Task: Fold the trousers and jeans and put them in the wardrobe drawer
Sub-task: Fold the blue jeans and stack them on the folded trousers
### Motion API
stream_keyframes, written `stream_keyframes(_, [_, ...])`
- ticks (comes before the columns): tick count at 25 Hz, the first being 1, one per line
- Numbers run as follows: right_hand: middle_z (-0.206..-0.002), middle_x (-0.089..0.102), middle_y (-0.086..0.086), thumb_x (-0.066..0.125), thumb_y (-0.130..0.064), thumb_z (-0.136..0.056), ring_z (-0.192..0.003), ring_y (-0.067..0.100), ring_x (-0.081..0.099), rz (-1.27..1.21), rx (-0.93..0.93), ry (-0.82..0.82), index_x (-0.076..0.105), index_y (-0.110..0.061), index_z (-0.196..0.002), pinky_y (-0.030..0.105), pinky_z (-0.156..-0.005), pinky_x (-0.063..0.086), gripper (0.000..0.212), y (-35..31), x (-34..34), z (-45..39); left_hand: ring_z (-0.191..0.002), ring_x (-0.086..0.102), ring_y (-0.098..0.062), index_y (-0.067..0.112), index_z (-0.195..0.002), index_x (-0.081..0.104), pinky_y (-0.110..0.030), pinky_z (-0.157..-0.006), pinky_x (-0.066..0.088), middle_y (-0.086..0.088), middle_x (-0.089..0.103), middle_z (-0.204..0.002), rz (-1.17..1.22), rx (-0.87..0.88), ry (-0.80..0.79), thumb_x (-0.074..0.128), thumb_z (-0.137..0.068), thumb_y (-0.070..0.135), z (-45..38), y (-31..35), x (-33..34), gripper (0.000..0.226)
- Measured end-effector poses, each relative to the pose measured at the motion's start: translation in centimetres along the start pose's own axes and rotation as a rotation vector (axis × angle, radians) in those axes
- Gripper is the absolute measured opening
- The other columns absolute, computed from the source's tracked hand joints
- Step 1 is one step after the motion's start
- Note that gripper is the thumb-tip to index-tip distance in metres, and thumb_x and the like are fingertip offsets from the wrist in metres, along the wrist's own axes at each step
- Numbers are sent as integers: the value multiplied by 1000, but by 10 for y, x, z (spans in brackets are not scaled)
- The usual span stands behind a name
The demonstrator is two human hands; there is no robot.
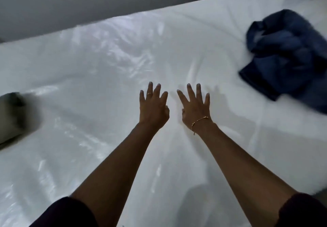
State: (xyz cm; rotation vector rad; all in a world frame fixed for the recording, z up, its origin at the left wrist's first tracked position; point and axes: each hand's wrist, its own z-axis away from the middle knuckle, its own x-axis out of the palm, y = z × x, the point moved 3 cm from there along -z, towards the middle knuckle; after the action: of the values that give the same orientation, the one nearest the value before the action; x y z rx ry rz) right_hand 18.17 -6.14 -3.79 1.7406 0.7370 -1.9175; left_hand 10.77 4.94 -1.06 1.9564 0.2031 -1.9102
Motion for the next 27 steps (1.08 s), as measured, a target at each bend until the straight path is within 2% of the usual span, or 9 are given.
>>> stream_keyframes(7, [-158,-4,12,54,-15,-88,-142,41,-12,78,343,115,16,-27,-148,65,-108,-1,72,291,-26,-1,-144,13,-29,13,-143,32,-41,-114,18,-9,25,-154,208,196,-62,46,-95,26,-133,257,73,52])
stream_keyframes(9, [-158,-3,11,59,-28,-87,-141,45,-7,70,376,146,16,-26,-148,65,-109,6,75,344,-37,-4,-142,17,-31,14,-146,24,-41,-113,22,-11,21,-155,379,201,-2,48,-94,32,-158,307,74,60])
stream_keyframes(11, [-157,4,15,67,-32,-80,-137,50,14,-13,370,128,19,-24,-148,60,-109,23,84,384,-36,-10,-141,16,-34,21,-148,18,-43,-113,22,-11,11,-157,524,145,24,52,-92,37,-184,346,73,68])
stream_keyframes(14, [-146,28,28,78,-23,-66,-108,51,51,-230,345,162,37,-11,-141,54,-90,47,86,412,-19,-16,-138,18,-41,29,-149,13,-47,-112,21,-13,6,-157,471,84,-95,63,-84,40,-214,373,87,83])
stream_keyframes(16, [-143,33,25,77,-18,-65,-101,49,53,-328,368,117,39,-11,-140,53,-87,48,84,413,-7,-19,-135,23,-43,26,-148,16,-47,-111,23,-15,12,-155,401,74,-154,67,-80,40,-225,377,96,86])
stream_keyframes(19, [-140,33,15,69,-14,-74,-111,41,45,-332,467,101,41,-19,-137,51,-95,42,69,415,-8,-31,-131,31,-42,18,-141,29,-49,-109,29,-15,25,-149,426,83,-172,72,-75,38,-236,379,102,81])
stream_keyframes(22, [-134,37,11,61,-13,-80,-118,37,39,-280,601,81,50,-19,-126,45,-95,36,48,412,-21,-40,-122,44,-32,21,-129,45,-47,-104,38,-10,43,-135,792,-84,-261,66,-73,49,-244,379,93,66])
stream_keyframes(24, [-125,47,13,57,-9,-79,-111,38,44,-314,588,171,57,-14,-117,38,-88,36,38,409,-27,-41,-116,51,-25,24,-124,52,-44,-102,42,-4,53,-130,1138,-287,-320,57,-63,69,-243,382,81,76])
stream_keyframes(27, [-104,56,18,54,2,-69,-91,38,51,-533,495,385,65,-8,-98,28,-73,26,33,392,-40,-38,-118,52,-26,18,-135,43,-44,-101,44,-5,52,-133,1168,-401,-357,61,-54,78,-239,380,67,102])
